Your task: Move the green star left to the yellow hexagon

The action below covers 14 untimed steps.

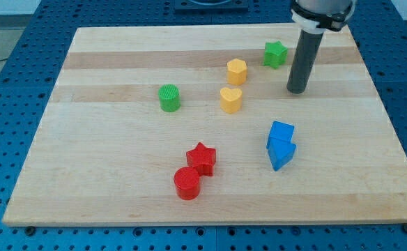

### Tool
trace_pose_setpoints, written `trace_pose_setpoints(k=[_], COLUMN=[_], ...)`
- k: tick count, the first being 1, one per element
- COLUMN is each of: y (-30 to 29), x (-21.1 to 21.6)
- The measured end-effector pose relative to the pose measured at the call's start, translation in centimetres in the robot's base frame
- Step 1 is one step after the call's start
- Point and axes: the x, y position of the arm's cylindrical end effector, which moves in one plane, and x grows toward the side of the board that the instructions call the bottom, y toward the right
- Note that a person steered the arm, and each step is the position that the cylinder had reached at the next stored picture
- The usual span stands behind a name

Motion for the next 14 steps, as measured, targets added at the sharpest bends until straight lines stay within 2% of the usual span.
trace_pose_setpoints(k=[2, 3, 4, 5, 6, 7, 8, 9, 10, 11, 13, 14], y=[1.6, 6.8, 6.5, 3.9, -3.7, -4.6, -0.7, -5.3, -13.3, -19.3, -16.2, -17.7], x=[0.0, -2.3, -6.0, -9.8, -10.8, -11.1, -8.9, -7.4, -11.3, -12.2, -12.9, -10.7])
